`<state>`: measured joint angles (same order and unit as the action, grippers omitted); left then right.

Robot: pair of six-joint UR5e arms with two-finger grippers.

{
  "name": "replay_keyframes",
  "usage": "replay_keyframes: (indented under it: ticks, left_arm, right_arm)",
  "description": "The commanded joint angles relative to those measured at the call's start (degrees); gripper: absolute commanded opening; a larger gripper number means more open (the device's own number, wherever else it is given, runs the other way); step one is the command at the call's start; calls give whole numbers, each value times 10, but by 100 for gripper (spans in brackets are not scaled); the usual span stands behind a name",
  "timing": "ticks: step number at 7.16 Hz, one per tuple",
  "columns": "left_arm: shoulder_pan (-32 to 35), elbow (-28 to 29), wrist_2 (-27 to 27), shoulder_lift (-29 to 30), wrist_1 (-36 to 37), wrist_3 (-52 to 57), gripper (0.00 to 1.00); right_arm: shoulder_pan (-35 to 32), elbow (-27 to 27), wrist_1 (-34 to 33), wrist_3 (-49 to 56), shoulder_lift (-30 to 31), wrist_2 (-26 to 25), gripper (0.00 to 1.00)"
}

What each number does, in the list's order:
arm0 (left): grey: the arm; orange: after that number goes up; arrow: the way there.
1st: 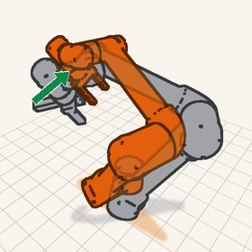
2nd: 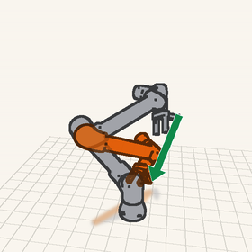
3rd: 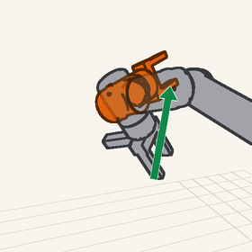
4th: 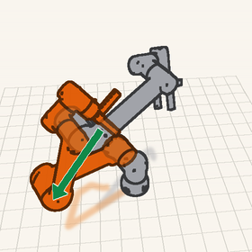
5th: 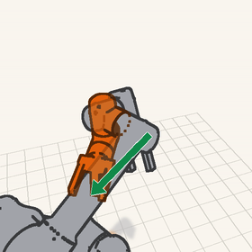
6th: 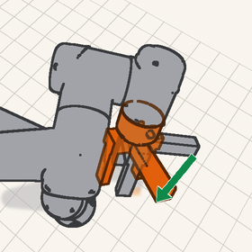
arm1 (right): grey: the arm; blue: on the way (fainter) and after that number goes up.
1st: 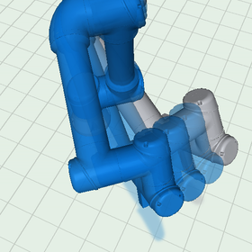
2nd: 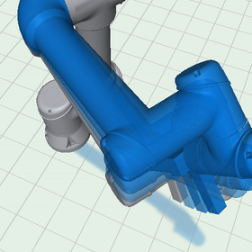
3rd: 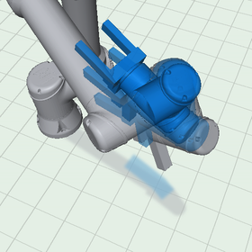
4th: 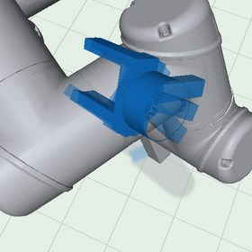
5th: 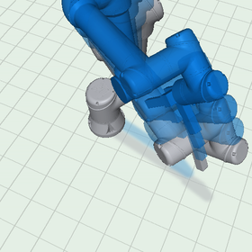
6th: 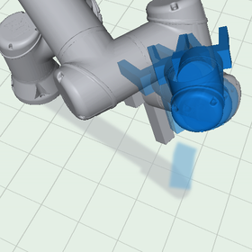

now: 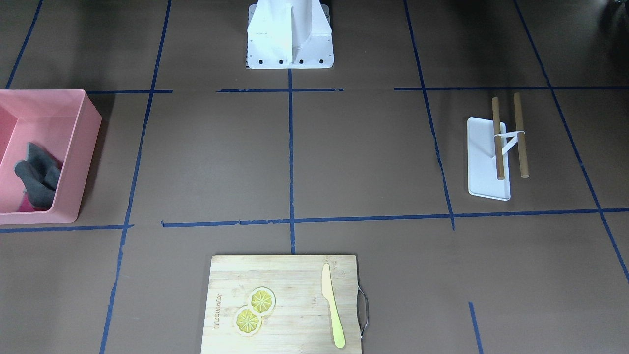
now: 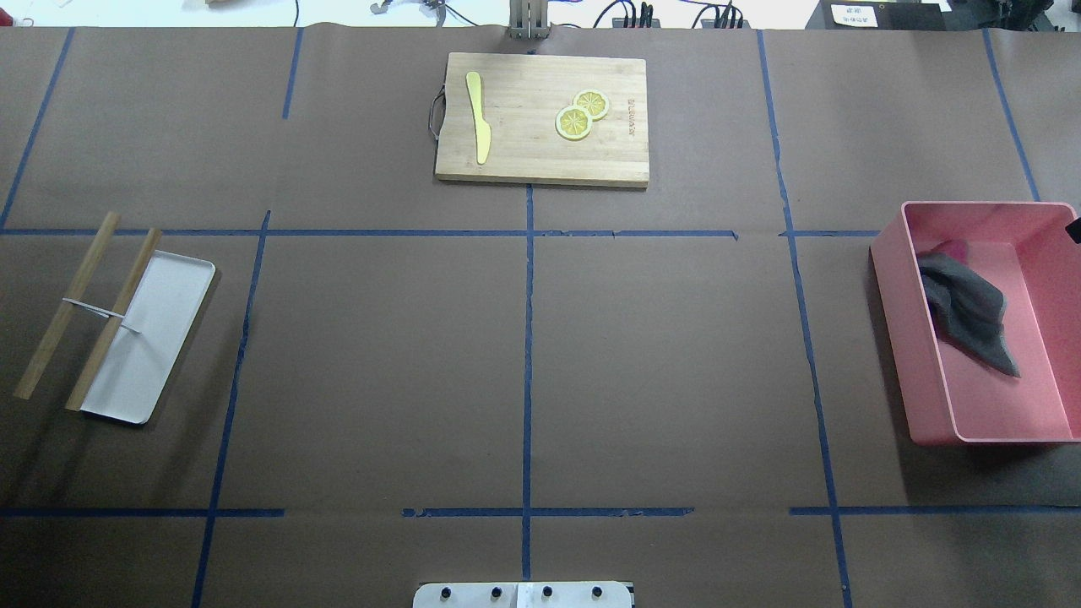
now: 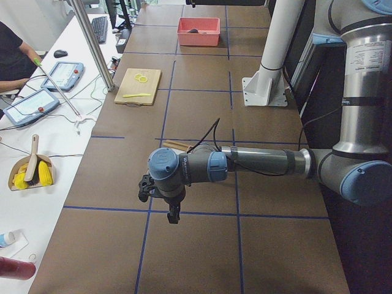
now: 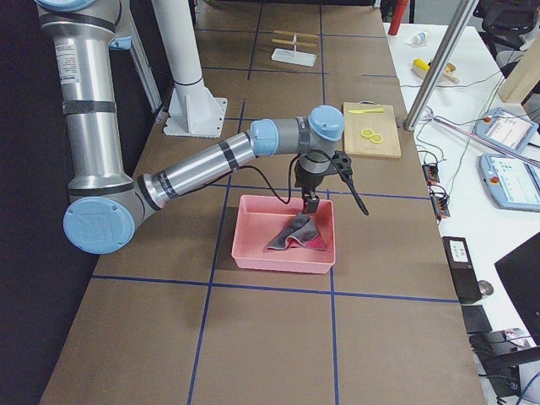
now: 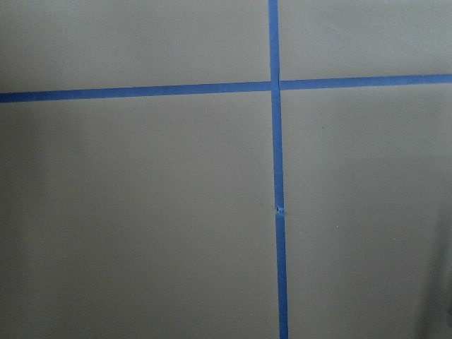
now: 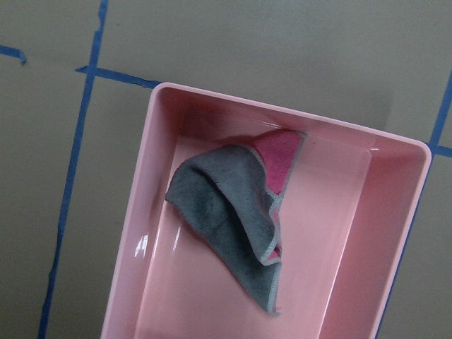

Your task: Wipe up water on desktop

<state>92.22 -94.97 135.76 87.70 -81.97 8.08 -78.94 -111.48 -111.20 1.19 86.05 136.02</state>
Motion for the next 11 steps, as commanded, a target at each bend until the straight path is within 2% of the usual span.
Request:
replay_keyframes:
  ticks: [1,2,3,4,6,8,11]
  left_arm:
    - [0,1,0,3,1,-1,100]
    - [-1,1,0,3,1,-1,100]
    - [-1,5,0,4,1,-1,100]
    - [-1,7,0,5,1,-1,100]
    - [-1,7,0,5,1,0,100]
    - [-1,7,0,4,1,0,100]
    - [-1,16,-1,-2,1,2,100]
  right_arm:
    - [-58,84,96,5,30,33,100]
    - [-94,142,198,1,42,53,100]
    - [-121,192,236,5,44,52,100]
    - [-127,205,250,1,45,50,100]
    - [-127,210,252,-3,38,-4,100]
    - [-127,205,253,-17,40,-10,100]
    - [-128,204,252,-29,38,8,100]
